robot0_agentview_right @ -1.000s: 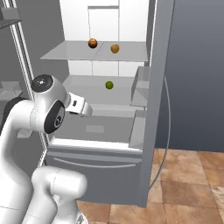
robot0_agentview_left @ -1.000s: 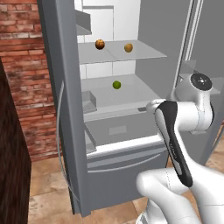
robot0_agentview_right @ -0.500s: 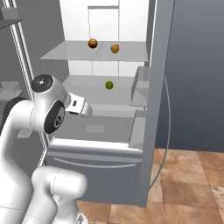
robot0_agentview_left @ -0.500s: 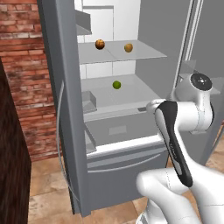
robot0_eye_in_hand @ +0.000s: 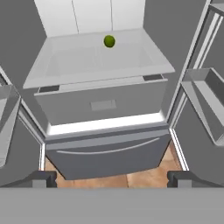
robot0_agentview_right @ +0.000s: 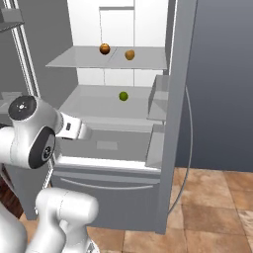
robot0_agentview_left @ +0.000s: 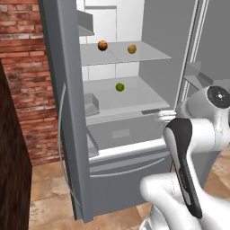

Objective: Place the apple in the correct fridge rack based on whether it is a fruit or vegetable. Finally, close the fridge door.

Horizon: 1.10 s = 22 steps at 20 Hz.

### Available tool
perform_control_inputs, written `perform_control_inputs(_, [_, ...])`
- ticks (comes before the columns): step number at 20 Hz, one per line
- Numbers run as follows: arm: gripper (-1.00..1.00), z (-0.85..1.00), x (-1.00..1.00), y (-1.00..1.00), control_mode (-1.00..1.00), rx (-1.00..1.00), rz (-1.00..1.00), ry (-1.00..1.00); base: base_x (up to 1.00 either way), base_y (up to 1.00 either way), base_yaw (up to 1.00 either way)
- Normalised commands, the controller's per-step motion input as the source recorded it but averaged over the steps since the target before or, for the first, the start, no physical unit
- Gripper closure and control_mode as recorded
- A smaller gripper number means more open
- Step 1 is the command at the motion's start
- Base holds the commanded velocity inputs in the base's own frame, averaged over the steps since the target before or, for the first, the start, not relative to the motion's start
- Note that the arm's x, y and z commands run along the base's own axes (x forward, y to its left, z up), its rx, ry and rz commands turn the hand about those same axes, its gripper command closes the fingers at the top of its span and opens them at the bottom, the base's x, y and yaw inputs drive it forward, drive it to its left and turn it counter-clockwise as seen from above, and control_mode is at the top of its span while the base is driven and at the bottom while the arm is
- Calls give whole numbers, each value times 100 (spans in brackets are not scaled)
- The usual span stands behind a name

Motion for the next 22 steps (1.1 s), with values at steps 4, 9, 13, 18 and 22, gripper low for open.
perform_control_inputs(4, [-100,0,-97,55,-100,0,1,-25,0,0,0])
perform_control_inputs(9, [-100,0,-100,76,-100,0,1,-22,0,0,0])
perform_control_inputs(13, [-100,2,-100,92,-100,0,0,-26,0,0,0])
perform_control_inputs(18, [-100,0,-66,100,-100,0,-2,-32,0,0,0])
perform_control_inputs(22, [-100,-6,-9,100,-100,-2,-10,-36,0,0,0])
